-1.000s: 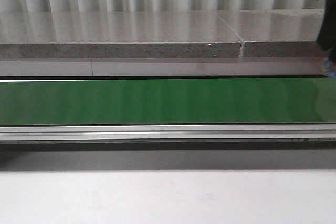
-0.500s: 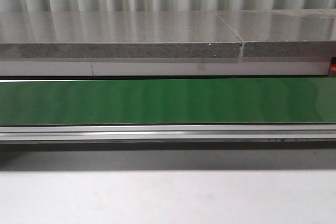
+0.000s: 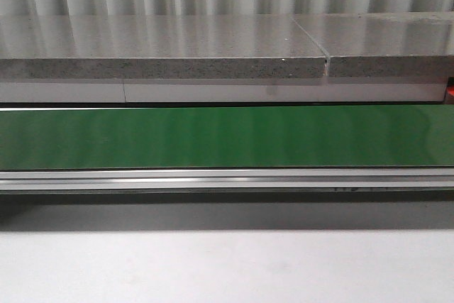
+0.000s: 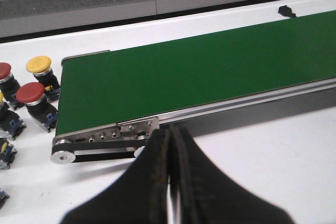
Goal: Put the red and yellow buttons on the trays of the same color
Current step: 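Lift the yellow button and place it in the yellow tray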
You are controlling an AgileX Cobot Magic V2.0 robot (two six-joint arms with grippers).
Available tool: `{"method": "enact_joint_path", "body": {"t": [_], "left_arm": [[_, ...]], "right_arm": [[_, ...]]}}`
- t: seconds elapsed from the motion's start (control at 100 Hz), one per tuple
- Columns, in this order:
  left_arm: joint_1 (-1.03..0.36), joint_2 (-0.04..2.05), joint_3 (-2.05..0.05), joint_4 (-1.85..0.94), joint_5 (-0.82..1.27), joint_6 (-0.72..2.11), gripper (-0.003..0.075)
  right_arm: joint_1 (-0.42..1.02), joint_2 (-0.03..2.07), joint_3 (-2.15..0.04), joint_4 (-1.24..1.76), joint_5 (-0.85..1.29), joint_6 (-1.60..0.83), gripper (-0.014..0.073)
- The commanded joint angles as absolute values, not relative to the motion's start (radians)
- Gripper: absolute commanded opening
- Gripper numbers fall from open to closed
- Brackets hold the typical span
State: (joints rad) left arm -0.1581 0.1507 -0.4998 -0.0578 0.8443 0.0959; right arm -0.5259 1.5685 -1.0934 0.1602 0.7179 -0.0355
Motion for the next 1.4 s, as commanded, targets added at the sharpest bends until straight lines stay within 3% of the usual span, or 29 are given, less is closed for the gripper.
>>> {"method": "enact_joint_path", "body": {"t": [0.0, 0.94, 1.06, 1.21, 1.3, 1.39], "left_arm": [[-0.168, 0.162, -0.525, -0.064, 0.767, 0.093, -0.0020], [-0.168, 0.162, -0.525, -0.064, 0.767, 0.093, -0.0020], [-0.168, 0.162, -0.525, -0.064, 0.767, 0.093, -0.0020], [-0.168, 0.162, -0.525, -0.064, 0.767, 0.093, -0.0020], [-0.168, 0.162, -0.525, -0.064, 0.767, 0.093, -0.0020], [-0.168, 0.162, -0.525, -0.064, 0.767, 0.093, -0.0020]], "right_arm": [[-0.532, 1.569, -1.117, 0.176, 0.661, -0.034, 0.0198], [-0.532, 1.727, -1.117, 0.226, 0.573, -0.034, 0.0206], [-0.532, 1.727, -1.117, 0.227, 0.572, -0.034, 0.0301], [-0.532, 1.727, -1.117, 0.220, 0.568, -0.041, 0.0519], [-0.532, 1.727, -1.117, 0.218, 0.563, -0.042, 0.0573], [-0.532, 1.722, -1.117, 0.218, 0.555, -0.042, 0.0568]]}}
